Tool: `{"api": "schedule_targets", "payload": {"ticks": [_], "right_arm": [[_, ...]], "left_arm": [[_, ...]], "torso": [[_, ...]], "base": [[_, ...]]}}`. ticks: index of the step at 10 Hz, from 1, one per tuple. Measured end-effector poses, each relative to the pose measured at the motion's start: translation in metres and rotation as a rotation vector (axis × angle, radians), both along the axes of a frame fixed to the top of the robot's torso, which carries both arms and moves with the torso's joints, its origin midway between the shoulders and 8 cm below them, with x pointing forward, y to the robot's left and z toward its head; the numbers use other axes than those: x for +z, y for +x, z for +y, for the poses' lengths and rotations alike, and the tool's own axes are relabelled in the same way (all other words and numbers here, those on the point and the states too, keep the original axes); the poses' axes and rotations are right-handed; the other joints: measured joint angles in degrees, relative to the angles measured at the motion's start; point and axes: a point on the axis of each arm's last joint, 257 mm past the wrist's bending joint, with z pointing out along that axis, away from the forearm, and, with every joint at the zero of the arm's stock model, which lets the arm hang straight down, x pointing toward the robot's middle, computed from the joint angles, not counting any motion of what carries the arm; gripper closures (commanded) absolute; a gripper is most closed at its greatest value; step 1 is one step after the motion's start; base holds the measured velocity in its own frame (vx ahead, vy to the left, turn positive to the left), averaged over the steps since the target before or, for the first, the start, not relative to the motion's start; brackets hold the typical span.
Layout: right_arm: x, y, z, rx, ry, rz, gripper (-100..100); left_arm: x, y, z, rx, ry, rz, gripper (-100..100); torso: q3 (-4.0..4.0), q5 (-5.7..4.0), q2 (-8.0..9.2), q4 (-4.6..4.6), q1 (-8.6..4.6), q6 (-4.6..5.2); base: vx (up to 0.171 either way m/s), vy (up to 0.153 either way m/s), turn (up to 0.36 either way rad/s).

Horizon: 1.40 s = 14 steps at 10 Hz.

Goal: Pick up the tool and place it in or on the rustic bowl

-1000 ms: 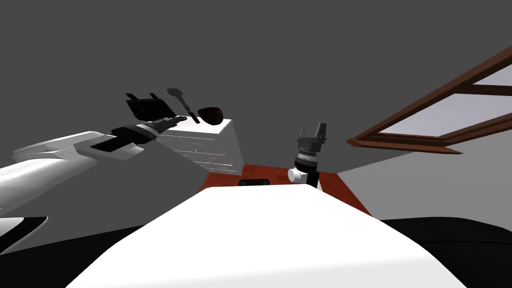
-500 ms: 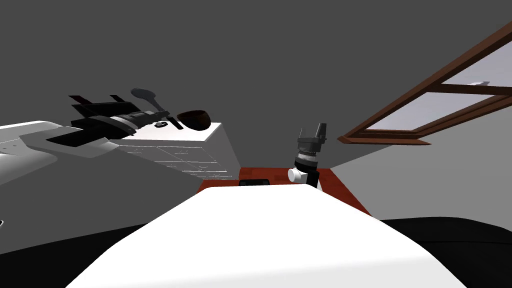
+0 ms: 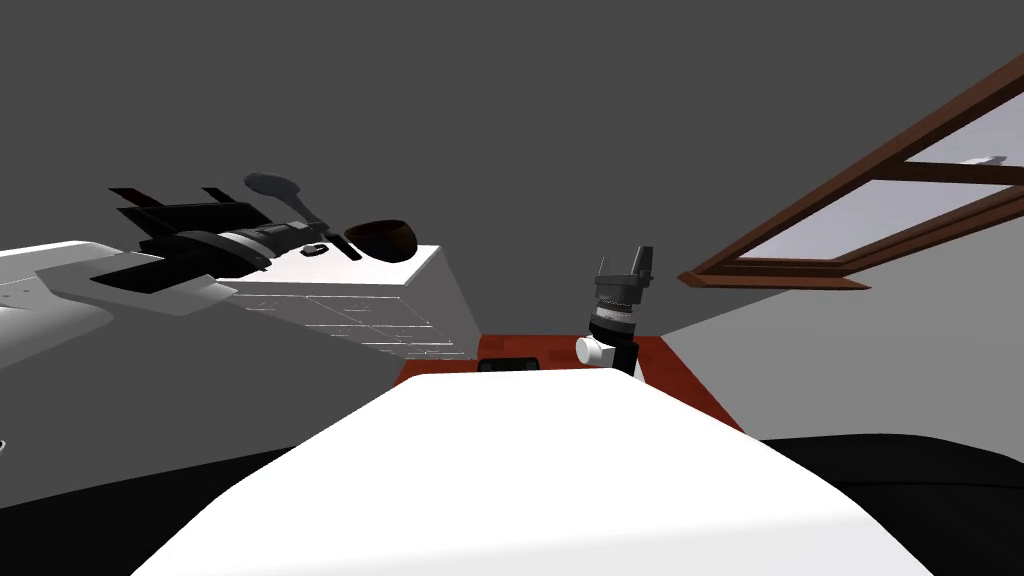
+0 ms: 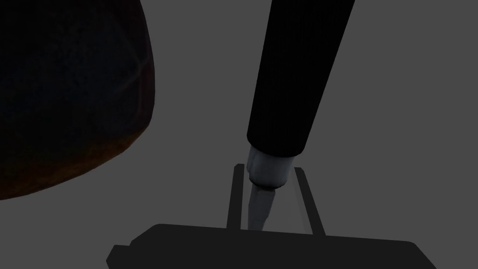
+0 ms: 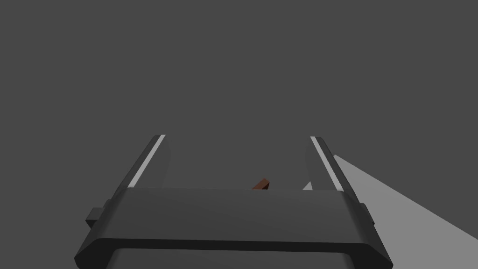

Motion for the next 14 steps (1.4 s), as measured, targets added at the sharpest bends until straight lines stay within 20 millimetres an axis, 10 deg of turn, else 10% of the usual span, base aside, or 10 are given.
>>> {"api": "schedule_targets", "payload": {"ticks": [2,3,4,5,6,14], "right_arm": [[0.000,0.000,0.000,0.000,0.000,0.000,0],[0.000,0.000,0.000,0.000,0.000,0.000,0],[0.000,0.000,0.000,0.000,0.000,0.000,0],[0.000,0.000,0.000,0.000,0.000,0.000,0],[0.000,0.000,0.000,0.000,0.000,0.000,0],[0.000,0.000,0.000,0.000,0.000,0.000,0]], "left_arm": [[0.000,0.000,0.000,0.000,0.000,0.000,100],[0.000,0.000,0.000,-0.001,0.000,0.000,0],[0.000,0.000,0.000,-0.001,0.000,0.000,100],[0.000,0.000,0.000,-0.001,0.000,0.000,0],[0.000,0.000,0.000,-0.001,0.000,0.000,100],[0.021,-0.022,0.050,0.136,0.043,0.077,100]], "torso": [[0.00,0.01,0.00,0.01,0.03,-0.02],[0.01,0.00,0.01,0.01,0.03,-0.02],[0.01,0.00,0.01,0.01,0.03,-0.02],[0.01,0.00,0.01,0.01,0.03,-0.02],[0.01,0.00,0.01,0.01,0.03,-0.02],[0.64,0.56,1.32,0.00,0.22,-0.79]], "base": [[0.000,0.000,0.000],[0.000,0.000,0.000],[0.000,0.000,0.000],[0.000,0.000,0.000],[-0.124,-0.050,0.028],[-0.182,-0.102,0.059]]}}
